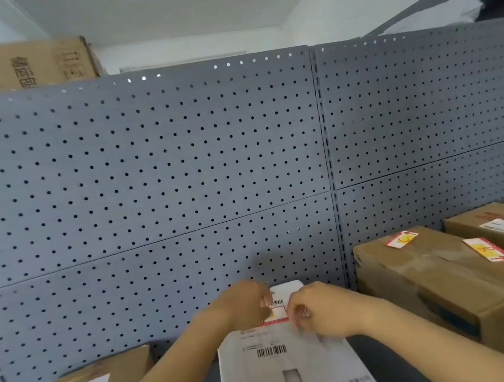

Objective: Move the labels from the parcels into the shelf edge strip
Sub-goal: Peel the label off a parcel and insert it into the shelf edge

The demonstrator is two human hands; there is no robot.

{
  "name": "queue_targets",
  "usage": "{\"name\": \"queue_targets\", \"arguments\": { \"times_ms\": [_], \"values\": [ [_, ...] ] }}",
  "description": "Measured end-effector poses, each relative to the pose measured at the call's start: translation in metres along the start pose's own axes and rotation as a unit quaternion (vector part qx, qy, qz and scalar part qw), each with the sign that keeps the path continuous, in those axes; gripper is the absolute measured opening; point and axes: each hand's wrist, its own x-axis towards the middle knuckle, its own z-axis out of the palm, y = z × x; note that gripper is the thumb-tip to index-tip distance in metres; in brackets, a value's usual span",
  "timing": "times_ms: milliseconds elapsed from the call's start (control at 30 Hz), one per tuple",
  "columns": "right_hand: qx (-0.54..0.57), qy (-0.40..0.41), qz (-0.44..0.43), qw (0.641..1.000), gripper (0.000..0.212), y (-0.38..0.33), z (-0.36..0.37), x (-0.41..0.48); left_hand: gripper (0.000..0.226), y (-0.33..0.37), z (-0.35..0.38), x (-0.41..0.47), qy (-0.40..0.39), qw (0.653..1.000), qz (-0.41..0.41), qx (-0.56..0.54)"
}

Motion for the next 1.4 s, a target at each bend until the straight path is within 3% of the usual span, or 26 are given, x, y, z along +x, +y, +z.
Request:
{"name": "queue_targets", "arguments": {
  "times_ms": [367,500,733,1000,1133,1267,1400],
  "values": [
    [0.049,-0.005,-0.027,0.998,0.019,0.048,0.006,0.032,0.033,0.002,0.011,0.043,-0.089,0.995,-0.03,0.024],
    [0.072,0.0,-0.023,0.997,0.017,0.049,0.006,0.036,0.03,0.007,0.006,0.047,-0.148,0.988,-0.038,0.02],
    [0.064,0.023,-0.014,0.998,0.019,0.042,0.008,0.034,0.03,0.01,0.004,0.045,-0.174,0.982,-0.063,-0.021],
    [0.063,0.043,0.011,0.997,0.015,0.039,0.013,0.029,0.031,0.007,0.002,0.039,-0.13,0.987,-0.024,-0.089],
    [0.054,0.095,0.045,0.993,0.017,0.034,0.017,0.025,0.019,0.005,-0.002,0.032,-0.031,0.992,0.002,-0.124],
    [0.144,0.161,0.083,0.973,0.013,0.023,0.016,0.023,0.012,0.001,-0.01,0.023,0.047,0.972,0.009,-0.229],
    [0.248,0.192,0.075,0.947,0.01,0.003,0.013,0.019,0.011,-0.001,-0.019,0.009,0.069,0.939,0.014,-0.335]
  ]
}}
